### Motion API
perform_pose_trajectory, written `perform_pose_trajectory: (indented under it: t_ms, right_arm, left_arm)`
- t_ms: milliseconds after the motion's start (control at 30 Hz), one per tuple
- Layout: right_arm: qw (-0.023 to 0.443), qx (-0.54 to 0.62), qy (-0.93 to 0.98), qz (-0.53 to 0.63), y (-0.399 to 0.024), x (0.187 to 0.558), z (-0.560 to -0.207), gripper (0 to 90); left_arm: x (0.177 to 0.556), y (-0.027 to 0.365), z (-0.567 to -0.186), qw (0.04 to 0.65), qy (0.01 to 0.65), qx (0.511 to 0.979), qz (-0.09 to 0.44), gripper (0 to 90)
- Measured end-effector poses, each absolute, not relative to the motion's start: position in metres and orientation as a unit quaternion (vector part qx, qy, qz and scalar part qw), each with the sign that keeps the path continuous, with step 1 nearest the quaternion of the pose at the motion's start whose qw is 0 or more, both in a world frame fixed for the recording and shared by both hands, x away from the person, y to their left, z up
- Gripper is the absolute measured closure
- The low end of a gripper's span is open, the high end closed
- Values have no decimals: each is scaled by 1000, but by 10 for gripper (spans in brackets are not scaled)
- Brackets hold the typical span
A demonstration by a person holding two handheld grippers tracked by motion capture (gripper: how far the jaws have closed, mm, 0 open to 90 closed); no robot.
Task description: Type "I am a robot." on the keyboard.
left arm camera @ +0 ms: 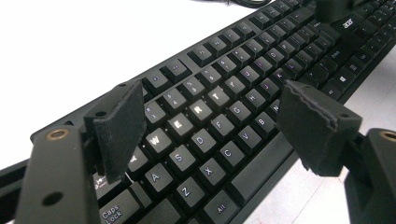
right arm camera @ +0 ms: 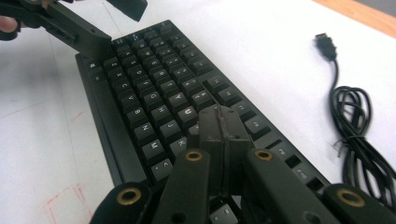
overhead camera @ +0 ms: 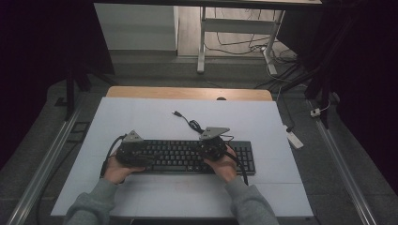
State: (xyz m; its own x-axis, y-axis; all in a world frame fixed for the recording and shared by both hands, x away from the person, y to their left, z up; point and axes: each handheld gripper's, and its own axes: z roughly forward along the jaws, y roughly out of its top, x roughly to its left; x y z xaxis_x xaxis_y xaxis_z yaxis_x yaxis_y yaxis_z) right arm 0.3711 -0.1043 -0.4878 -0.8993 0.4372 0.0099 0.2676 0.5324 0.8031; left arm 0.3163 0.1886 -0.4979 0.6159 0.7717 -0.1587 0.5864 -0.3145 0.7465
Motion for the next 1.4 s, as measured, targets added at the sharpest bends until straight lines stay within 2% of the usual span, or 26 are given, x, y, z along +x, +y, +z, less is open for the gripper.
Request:
perform_pose_trajectory:
  t_ms: [500, 1100, 1400]
  right_arm:
    - [95, 213, 888, 396, -85, 381, -512, 894]
    - [109, 213, 884, 402, -85, 380, -511, 892]
    - [125, 231, 866, 424, -107, 367, -494, 646]
  left_arm:
    - [317, 187, -500, 399, 419, 808, 112, 240]
    - [316, 187, -500, 397, 417, 810, 112, 239]
    - [316, 190, -499, 401, 422, 805, 115, 243]
